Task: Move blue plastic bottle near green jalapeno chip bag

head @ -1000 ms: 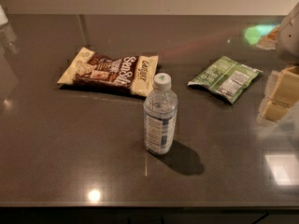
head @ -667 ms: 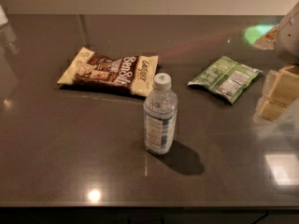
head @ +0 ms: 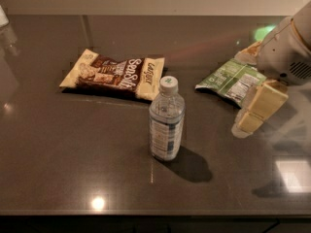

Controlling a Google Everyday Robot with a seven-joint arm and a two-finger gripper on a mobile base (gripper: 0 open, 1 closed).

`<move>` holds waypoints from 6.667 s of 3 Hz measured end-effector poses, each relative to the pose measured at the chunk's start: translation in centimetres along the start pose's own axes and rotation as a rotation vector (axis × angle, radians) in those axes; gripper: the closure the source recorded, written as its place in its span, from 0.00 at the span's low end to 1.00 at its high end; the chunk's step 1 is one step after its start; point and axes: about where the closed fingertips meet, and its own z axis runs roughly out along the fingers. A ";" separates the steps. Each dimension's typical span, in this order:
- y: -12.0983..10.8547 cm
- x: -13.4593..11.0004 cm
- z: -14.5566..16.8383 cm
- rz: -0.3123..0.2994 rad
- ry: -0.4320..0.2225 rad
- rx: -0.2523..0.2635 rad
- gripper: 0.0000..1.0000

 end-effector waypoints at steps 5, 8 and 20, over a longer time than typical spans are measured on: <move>5.7 -10.9 6.6 -0.081 -0.416 -0.255 0.17; 3.9 -11.1 3.7 -0.089 -0.439 -0.248 0.87; -10.4 -1.9 4.9 0.145 -0.486 -0.033 0.00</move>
Offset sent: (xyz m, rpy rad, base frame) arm -0.0091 0.1118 -0.0269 0.3632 0.1100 0.1722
